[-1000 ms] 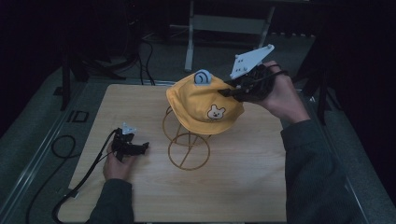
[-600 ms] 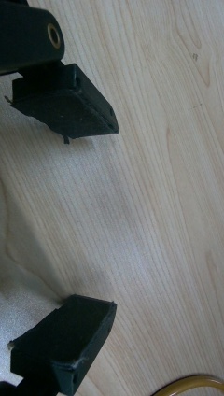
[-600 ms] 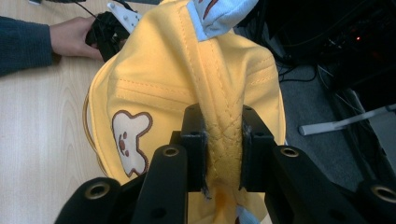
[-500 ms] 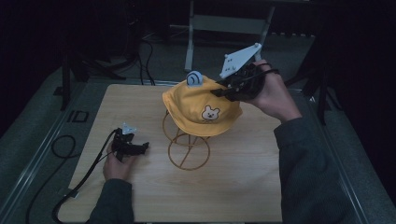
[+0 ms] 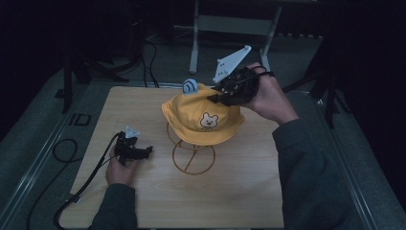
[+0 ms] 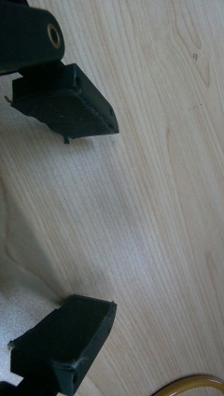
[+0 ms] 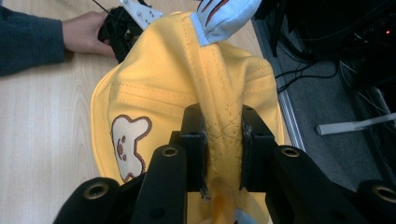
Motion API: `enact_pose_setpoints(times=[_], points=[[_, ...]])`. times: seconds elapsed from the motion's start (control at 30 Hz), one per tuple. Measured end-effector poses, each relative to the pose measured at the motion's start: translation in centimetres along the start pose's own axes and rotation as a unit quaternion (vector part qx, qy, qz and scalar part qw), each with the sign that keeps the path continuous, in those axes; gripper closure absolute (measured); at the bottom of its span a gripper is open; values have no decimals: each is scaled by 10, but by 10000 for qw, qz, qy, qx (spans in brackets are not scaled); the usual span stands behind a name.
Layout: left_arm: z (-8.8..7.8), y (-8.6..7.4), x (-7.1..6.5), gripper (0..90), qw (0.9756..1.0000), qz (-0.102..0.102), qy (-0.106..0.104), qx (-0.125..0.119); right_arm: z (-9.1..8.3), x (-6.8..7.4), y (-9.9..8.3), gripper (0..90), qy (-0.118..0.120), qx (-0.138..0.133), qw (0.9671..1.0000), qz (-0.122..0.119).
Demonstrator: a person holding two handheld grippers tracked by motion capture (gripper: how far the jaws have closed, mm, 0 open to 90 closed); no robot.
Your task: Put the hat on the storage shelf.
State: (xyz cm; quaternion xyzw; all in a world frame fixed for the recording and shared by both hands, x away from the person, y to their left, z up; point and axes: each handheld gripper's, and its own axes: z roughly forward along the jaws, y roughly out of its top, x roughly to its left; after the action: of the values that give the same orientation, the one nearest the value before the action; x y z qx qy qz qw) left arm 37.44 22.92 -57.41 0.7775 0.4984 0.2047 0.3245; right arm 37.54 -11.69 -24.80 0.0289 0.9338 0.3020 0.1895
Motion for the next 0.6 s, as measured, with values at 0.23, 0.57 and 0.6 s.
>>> enact_pose_setpoints(times=[0.23,0.57,0.6], points=[[0,0,0,130,10000,0,2,3,5,1,6,752,35,2,10000,0],[0,0,0,130,10000,-2,-1,-5,17,2,15,752,163,15,9999,-16],[0,0,0,130,10000,-2,1,-4,20,3,16,753,185,23,9998,-29]])
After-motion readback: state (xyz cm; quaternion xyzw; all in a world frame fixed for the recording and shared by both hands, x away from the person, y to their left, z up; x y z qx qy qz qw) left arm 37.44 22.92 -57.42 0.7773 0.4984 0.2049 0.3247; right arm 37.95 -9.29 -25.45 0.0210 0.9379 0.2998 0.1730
